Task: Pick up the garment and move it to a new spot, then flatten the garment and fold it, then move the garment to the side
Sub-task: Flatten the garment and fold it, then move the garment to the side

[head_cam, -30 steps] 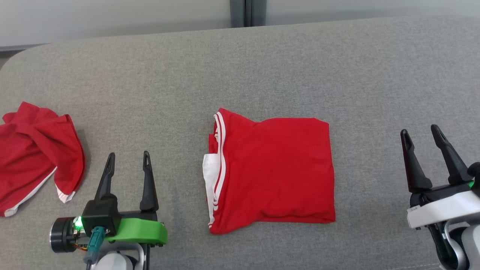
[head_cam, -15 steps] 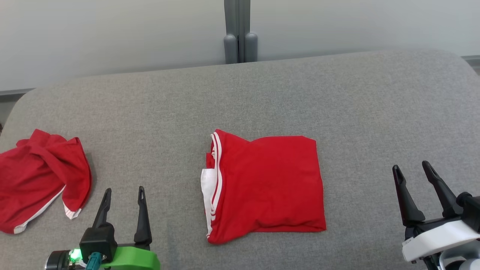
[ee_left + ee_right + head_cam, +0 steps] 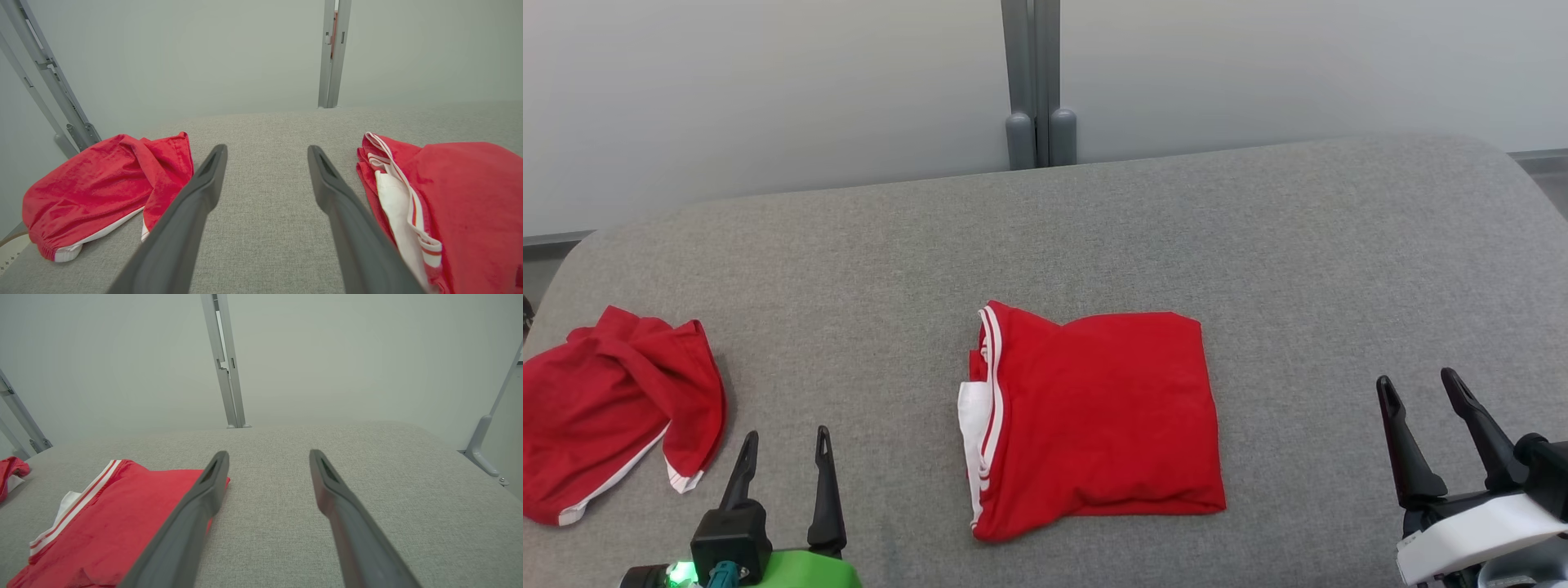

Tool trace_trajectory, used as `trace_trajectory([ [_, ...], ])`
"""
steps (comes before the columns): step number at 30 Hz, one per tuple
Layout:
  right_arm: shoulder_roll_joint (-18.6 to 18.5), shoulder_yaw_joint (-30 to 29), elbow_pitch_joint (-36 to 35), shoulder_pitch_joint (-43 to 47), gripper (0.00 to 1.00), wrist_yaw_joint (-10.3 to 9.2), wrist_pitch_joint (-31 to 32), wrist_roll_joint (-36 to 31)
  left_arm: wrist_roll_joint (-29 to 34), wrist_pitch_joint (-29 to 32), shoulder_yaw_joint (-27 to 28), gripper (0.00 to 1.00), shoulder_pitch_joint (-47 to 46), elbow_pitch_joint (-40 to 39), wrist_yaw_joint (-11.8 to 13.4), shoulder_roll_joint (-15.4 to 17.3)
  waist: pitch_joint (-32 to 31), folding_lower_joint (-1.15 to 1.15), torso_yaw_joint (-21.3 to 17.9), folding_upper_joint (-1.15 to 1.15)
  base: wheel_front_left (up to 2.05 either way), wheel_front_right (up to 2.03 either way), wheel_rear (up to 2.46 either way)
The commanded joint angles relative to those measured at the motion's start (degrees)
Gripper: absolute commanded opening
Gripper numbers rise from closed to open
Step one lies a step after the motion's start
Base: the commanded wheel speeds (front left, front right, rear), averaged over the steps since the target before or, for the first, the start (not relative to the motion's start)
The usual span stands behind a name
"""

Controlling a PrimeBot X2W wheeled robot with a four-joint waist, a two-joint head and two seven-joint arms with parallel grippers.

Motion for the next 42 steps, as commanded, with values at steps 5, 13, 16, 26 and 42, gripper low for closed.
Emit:
trace_trajectory([
  [5, 0.28, -0.47, -0.41, 0.36, 1.00, -0.05, -0.07, -0.48, -0.32, 0.12, 0.09, 1.00, 0.82, 0.02, 0.45, 0.59, 0.03, 0.00, 0.05, 0.00, 0.00, 0.00, 0.00],
  [13, 0.24, -0.86, -0.32, 0.02, 1.00, -0.05, 0.20, -0.20, -0.35, 0.12, -0.21, 1.00, -0.05, -0.27, 0.63, 0.69, 0.61, 0.00, 0.54, 0.00, 0.00, 0.00, 0.00],
  [16, -0.22, -1.13, -0.01, -0.61, 1.00, -0.05, 0.39, 0.03, 0.08, 0.08, -0.53, 1.00, -1.60, -0.95, 0.61, 0.54, 2.44, 0.00, 1.49, 0.00, 0.00, 0.00, 0.00],
  [26, -2.85, 3.45, 8.01, -8.39, 1.00, -0.05, 0.57, 3.03, 2.16, -1.79, -1.85, 1.00, -10.46, -2.35, 0.19, -2.23, 13.96, 0.00, 8.23, 0.00, 0.00, 0.00, 0.00],
  [42, -2.61, 16.31, 27.46, -18.82, 0.00, -0.02, 3.46, 12.12, 4.15, -2.80, -0.57, 1.00, -15.15, -0.61, -0.90, -6.28, 18.95, 0.00, 11.65, 0.00, 0.00, 0.00, 0.00],
])
